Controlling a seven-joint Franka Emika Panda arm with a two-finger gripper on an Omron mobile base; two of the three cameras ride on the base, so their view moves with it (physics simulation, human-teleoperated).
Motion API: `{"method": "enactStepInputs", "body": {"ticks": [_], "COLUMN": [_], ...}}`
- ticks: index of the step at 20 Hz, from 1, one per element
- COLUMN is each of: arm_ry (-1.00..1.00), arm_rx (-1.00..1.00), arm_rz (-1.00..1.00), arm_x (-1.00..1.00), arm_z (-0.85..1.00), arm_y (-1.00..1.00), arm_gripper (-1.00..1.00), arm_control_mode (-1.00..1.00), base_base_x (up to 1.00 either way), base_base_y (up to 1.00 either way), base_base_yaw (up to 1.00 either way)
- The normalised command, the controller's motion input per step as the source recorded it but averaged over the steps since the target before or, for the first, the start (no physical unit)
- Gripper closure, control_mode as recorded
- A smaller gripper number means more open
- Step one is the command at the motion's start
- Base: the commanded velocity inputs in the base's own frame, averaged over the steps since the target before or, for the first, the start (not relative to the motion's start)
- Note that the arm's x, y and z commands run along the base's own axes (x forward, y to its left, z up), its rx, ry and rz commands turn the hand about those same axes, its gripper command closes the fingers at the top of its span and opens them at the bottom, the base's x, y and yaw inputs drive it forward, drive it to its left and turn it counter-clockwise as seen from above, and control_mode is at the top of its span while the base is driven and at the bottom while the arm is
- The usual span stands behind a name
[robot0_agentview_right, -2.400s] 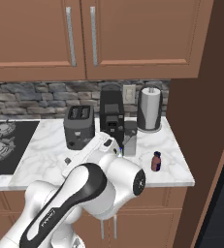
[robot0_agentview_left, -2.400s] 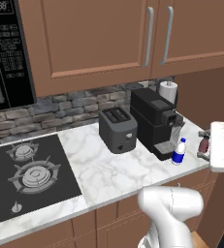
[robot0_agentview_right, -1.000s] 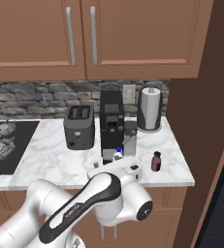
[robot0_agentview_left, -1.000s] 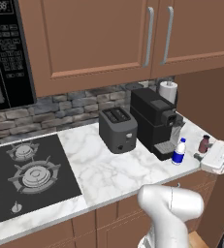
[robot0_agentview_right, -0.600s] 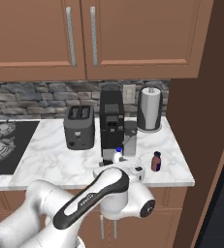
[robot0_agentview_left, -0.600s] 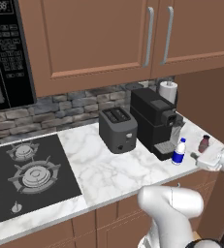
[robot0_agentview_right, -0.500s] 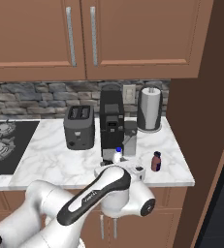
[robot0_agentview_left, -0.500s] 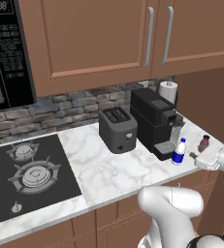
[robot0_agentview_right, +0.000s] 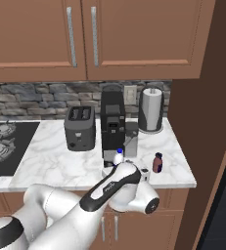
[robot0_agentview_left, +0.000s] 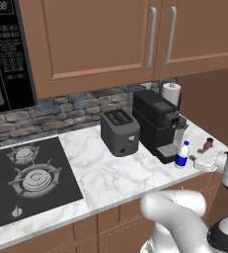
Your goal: Place the drinks on the dining counter in a tight cluster.
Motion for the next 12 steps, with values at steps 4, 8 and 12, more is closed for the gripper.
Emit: {"method": "enactStepInputs", "body": {"ticks": [4,8,12], "arm_ry": [0.00,0.00,0.00], "arm_rx": [0.00,0.00,0.00], "arm_rz": [0.00,0.00,0.00], "arm_x": [0.23,0.33,0.33], "arm_z": [-0.30,-0.27,-0.24], "arm_y": [-0.10,-0.04,-0.04], "arm_gripper": [-1.00,-1.00,-1.00], "arm_control_mode": [-1.00,-1.00,-1.00], "base_base_x": [0.00,0.00,0.00], "base_base_y": [0.00,0.00,0.00], "base_base_yaw": [0.00,0.00,0.00]}}
